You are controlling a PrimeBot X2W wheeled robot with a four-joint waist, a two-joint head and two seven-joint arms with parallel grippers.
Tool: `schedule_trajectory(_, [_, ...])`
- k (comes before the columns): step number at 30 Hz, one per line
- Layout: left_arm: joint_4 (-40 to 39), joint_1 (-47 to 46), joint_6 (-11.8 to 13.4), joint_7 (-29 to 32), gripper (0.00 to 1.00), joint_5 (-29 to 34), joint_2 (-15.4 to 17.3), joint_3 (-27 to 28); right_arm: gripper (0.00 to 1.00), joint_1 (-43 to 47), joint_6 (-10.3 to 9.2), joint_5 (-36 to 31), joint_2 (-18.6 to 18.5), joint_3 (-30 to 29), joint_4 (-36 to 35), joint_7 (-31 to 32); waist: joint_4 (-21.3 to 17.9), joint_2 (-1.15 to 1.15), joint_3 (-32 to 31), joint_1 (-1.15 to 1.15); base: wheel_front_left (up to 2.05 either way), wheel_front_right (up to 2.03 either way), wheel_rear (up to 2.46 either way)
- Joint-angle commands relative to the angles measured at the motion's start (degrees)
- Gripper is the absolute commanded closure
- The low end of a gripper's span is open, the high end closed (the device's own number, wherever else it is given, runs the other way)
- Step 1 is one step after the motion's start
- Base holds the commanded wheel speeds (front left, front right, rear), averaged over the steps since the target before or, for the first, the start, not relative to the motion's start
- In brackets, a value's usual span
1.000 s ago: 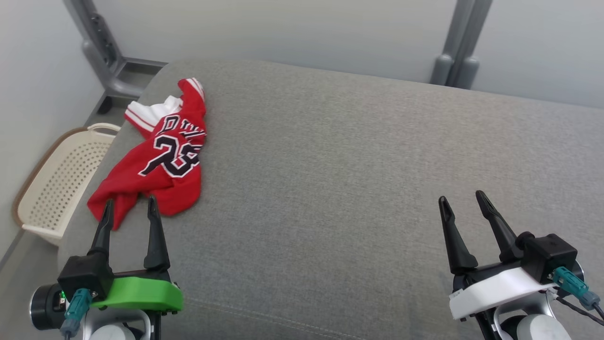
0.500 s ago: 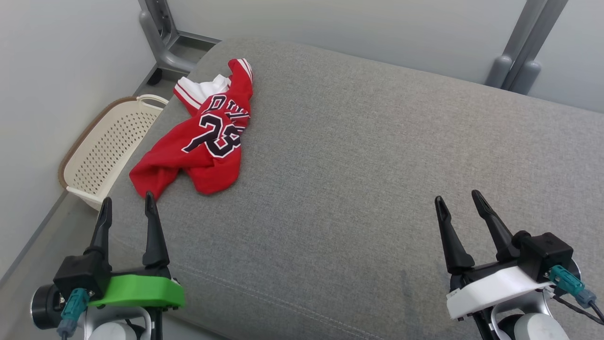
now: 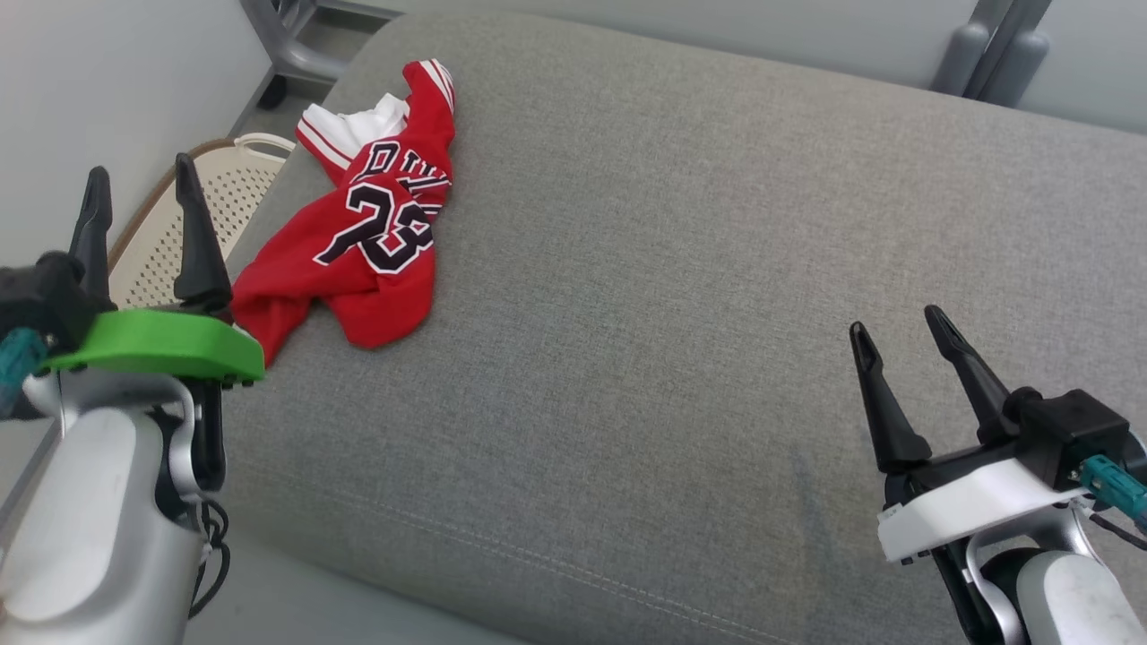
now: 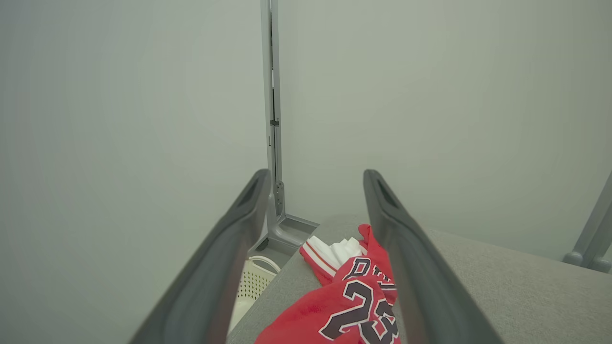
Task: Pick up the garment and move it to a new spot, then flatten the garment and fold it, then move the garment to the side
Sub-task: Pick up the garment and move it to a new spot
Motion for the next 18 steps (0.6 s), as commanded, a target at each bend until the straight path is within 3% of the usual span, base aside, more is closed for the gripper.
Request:
schedule_trajectory(1, [3.7,-3.3,-1.6,1.3,0.00,-1.3,0.1,-0.2,0.00,-1.2,-0.06,-0.3,-0.9,0.0,-1.0,0.5,-1.5,0.00,4.7,0.00,0.00,0.00,0.00])
schedule_trajectory(4, [12.9,-9.3,-5.5,4.2,0.00,-3.8,-1.0,-1.0,0.00,-2.6,-0.06,-0.3,-2.1,0.2,-2.3,1.5,-2.4,0.00,8.1,0.00,0.00,0.00,0.00])
schedule_trajectory(5, [12.9,-9.3,-5.5,4.2,0.00,-3.8,-1.0,-1.0,0.00,-2.6,-0.06,-0.3,-2.1,0.2,-2.3,1.5,-2.4,0.00,8.1,0.00,0.00,0.00,0.00])
schedule_trajectory(12, [33.8,-19.5,-12.6,9.8,0.00,-9.3,-4.3,-1.3,0.00,-5.4,-0.07,-0.2,-4.0,0.8,-4.1,2.8,-4.8,0.00,15.0,0.00,0.00,0.00,0.00])
schedule_trajectory(18, [46.4,-25.2,-15.8,14.5,0.00,-12.4,-5.6,-1.1,0.00,-7.2,-0.07,0.1,-4.9,0.8,-4.8,3.0,-6.6,0.00,18.5,0.00,0.00,0.00,0.00])
